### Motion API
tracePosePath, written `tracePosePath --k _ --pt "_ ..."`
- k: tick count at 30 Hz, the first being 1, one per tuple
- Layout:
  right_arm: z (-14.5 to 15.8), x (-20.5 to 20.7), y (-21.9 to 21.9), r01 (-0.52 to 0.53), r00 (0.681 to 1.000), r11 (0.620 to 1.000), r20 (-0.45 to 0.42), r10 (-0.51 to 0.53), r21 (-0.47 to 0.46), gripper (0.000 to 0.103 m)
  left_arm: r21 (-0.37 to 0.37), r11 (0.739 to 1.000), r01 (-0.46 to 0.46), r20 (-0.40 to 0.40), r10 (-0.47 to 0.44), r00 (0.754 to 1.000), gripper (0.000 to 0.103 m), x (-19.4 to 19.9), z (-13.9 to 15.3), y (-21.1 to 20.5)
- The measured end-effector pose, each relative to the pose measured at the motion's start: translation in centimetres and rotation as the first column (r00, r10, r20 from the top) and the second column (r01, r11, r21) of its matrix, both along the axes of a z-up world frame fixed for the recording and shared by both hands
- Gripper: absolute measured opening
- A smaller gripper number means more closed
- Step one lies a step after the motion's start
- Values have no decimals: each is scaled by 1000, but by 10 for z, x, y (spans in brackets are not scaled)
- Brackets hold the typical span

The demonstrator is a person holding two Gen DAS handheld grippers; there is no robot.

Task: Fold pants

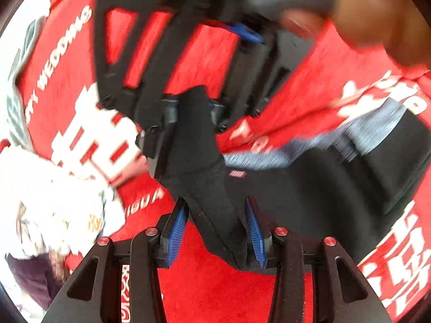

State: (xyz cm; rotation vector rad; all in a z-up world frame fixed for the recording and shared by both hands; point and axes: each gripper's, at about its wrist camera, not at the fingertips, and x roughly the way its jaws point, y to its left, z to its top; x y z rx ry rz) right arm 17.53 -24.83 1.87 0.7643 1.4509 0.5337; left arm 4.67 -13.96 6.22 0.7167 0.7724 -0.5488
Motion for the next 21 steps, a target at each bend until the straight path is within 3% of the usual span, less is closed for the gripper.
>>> tracePosePath --k 5,11,18,21 --pt "43 -65 -82 169 979 985 111 -173 41 21 -62 991 117 27 -115 993 44 -36 34 -54" --pt "58 -144 -173 328 931 944 153 -331 41 22 -83 959 271 36 -269 962 44 -90 42 -130" --pt "20 -236 -260 500 859 865 102 -501 39 22 -52 920 388 -36 -390 920 44 -160 2 -213" --pt "-22 -263 -281 535 844 845 38 -535 16 22 -17 910 414 -89 -414 906 44 -182 -28 -236"
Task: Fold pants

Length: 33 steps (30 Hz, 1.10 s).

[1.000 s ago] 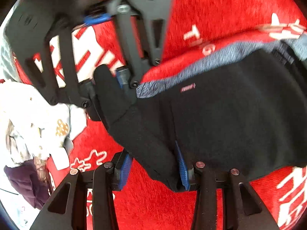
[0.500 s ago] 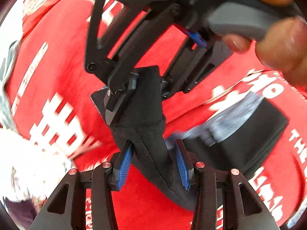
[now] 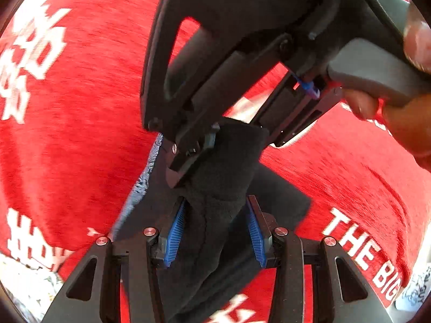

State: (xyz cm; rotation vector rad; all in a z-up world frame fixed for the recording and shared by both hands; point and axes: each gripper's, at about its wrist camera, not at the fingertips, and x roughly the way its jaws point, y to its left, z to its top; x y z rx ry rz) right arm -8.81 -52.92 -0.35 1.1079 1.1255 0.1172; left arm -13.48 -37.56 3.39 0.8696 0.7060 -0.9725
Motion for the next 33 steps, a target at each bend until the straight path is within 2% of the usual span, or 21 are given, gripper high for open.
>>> tracePosePath --k 5,7,11,13,16,18,20,21,22,23,24,26,28,30,33 --pt "-63 -24 0 28 997 999 -78 -24 43 22 98 995 2 -72 5 997 45 -11 -39 -12" --pt "-73 -27 3 39 996 998 -81 -35 52 24 123 992 17 -68 -9 998 48 -13 -43 -8" --pt "-76 -32 6 57 995 997 -79 -52 57 26 127 991 31 -87 -20 996 48 -12 -34 8" --pt "-69 -32 10 63 994 997 -94 -59 47 31 122 992 24 -100 -12 995 48 -5 -22 20" --pt "-59 -33 14 62 991 998 -122 -62 -5 40 109 994 -33 -126 47 991 48 17 -4 43" --pt "-50 -39 13 56 986 995 -151 -67 -77 42 96 989 -109 -135 121 983 48 41 3 59" --pt "-40 -45 12 56 978 985 -189 -87 -166 42 93 974 -204 -155 217 964 50 72 5 70" --pt "-33 -48 12 48 971 970 -215 -100 -238 42 98 961 -260 -175 274 946 62 90 3 79" --pt "-26 -49 12 38 969 956 -224 -107 -290 40 107 934 -340 -206 355 912 68 113 0 87" --pt "-18 -48 15 37 971 946 -212 -110 -323 34 113 915 -386 -229 402 886 68 128 -5 94" --pt "-14 -48 16 39 973 942 -201 -111 -333 19 125 892 -434 -261 451 853 68 141 -9 101" --pt "-3 -46 19 49 977 933 -175 -119 -356 18 148 857 -493 -304 514 802 68 162 -20 112" --pt "-1 -40 22 41 981 934 -160 -105 -356 18 191 833 -519 -307 553 775 68 167 -37 119" --pt "-8 -39 22 24 980 932 -175 -93 -361 18 222 825 -520 -337 566 752 68 168 -55 124" --pt "-33 -27 42 -43 969 910 -239 -62 -413 18 214 824 -525 -341 566 750 76 165 -71 133"
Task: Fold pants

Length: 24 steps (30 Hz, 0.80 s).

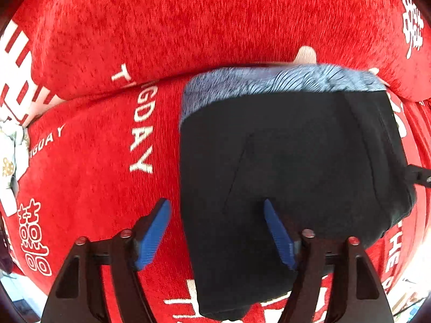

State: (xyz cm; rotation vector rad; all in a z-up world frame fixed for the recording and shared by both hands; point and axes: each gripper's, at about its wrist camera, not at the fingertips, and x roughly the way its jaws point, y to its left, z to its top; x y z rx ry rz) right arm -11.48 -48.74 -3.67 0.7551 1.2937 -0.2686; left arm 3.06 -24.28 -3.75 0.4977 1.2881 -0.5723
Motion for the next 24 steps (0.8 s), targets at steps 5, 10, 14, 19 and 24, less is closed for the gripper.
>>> tracePosePath --k 5,10,14,19,24 --pt "-10 -9 8 14 1000 999 18 -13 -46 18 -29 999 -40 -49 38 998 76 5 6 7" --pt "-12 -8 4 12 1000 999 11 -12 -41 18 -69 987 -148 -37 146 989 76 49 14 1" --pt "-13 -10 5 29 999 999 24 -28 -40 18 -10 986 -165 -46 165 985 87 70 -12 -13" --pt "-13 -9 5 16 1000 999 21 -15 -48 18 5 992 -123 -8 123 992 97 70 -13 -14" --pt "-13 -10 4 24 999 999 32 -23 -40 18 15 994 -110 -42 111 993 97 62 -3 -6"
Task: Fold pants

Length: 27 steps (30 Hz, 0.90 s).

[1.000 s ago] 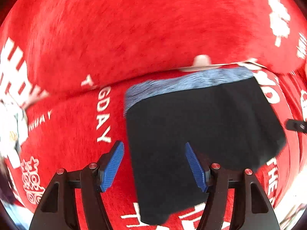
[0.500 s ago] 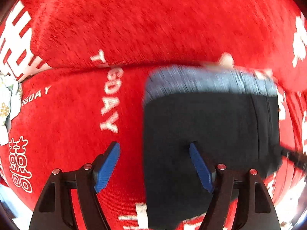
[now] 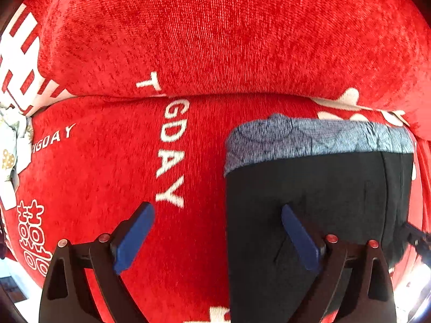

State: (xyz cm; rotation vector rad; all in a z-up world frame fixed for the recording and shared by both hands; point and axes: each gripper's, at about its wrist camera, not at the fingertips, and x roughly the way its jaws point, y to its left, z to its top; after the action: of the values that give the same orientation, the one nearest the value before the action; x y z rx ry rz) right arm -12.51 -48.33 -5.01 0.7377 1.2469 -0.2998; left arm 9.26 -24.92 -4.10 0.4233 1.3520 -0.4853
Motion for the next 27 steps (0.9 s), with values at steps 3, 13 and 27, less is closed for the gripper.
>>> tracePosePath --k 3,13,27 --pt "0 -3 1 5 1000 1000 3 -5 -2 18 9 1000 7 -10 -7 1000 97 -7 2 5" --pt "3 -5 -2 15 1000 1000 13 -15 12 19 10 999 47 -15 -46 999 99 -24 7 6" --pt "29 4 4 -26 1000 1000 15 27 -15 73 15 998 58 -47 -57 997 102 -30 4 10"
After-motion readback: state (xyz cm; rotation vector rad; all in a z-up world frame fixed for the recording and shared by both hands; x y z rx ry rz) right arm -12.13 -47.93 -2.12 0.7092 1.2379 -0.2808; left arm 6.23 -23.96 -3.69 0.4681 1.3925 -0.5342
